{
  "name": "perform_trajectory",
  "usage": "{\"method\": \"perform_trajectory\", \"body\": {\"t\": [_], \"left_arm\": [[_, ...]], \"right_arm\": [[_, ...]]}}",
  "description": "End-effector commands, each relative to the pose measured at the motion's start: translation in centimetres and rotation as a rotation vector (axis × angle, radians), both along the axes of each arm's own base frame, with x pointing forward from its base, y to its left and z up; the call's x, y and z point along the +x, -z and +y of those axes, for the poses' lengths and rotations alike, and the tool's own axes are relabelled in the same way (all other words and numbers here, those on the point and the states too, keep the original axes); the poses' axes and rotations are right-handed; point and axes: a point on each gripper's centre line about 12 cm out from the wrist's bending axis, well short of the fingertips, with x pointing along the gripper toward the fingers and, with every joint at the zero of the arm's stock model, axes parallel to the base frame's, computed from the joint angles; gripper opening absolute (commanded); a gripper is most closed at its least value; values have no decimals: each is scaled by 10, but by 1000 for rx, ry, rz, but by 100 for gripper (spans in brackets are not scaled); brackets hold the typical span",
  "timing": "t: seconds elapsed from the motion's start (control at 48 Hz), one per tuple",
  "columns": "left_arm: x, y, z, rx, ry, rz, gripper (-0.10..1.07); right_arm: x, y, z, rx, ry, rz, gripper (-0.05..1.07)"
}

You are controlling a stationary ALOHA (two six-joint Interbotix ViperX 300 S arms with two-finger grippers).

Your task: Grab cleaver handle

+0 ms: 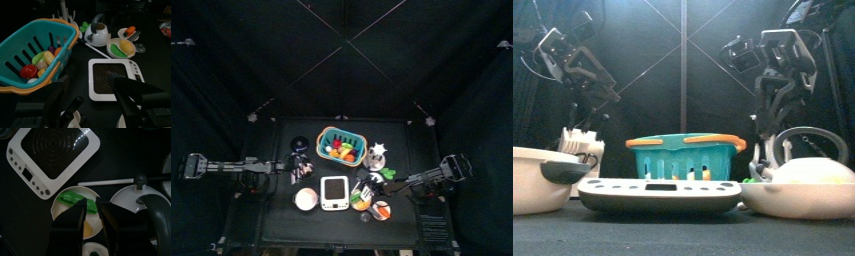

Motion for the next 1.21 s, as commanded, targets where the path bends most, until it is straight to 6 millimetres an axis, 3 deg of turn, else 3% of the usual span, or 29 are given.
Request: {"method": "perform_trajectory", "body": {"t": [0.0,0.229,0.375,0.562,0.792,1.188], "left_arm": [[2,-6,1,-7,-9,-20,96],[-1,-11,8,-10,-40,-40,96],[-14,-21,17,-22,-97,-111,95],[-38,-5,39,-55,-234,-80,95],[-58,17,63,-175,-413,27,85],[-55,27,50,-270,-378,111,81]], "right_arm": [[9,-19,-1,-13,-22,-74,65],[22,-26,-5,-91,-115,-170,65],[38,-43,-11,-170,-175,-254,65],[82,-55,-15,-234,-219,-314,65],[119,-70,-16,-292,-233,-364,65],[144,-69,-28,-330,-220,-371,65]]}}
